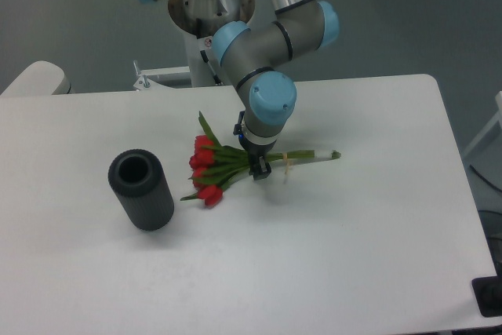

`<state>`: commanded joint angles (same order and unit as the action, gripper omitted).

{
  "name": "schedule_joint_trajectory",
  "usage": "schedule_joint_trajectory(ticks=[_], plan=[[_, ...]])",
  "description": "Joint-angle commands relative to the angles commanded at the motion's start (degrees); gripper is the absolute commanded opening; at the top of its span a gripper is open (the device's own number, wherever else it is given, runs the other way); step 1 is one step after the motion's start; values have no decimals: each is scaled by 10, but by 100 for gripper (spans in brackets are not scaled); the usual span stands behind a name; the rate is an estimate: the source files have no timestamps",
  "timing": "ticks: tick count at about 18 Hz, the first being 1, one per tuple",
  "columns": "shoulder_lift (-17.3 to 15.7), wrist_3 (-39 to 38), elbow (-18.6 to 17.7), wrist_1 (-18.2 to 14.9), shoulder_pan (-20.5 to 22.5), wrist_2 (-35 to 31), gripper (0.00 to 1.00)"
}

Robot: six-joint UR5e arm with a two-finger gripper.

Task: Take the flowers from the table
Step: 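Move the gripper over the tulip stems and lower it onto them, then close the gripper around the green tulip stems, then lift the tulip bunch by the stems up off the table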

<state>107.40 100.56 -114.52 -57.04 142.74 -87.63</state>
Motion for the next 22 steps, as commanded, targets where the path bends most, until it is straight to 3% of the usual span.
schedule_joint_trajectory(ticks=[3, 8, 12, 17, 22], plan=[[0, -22, 5, 0, 0, 0, 22], [-1, -19, 29, 3, 2, 1, 21], [-3, -22, 52, -1, 20, -1, 11], [2, -27, 94, -6, 29, -2, 10], [29, -75, 143, -11, 29, -2, 8]])
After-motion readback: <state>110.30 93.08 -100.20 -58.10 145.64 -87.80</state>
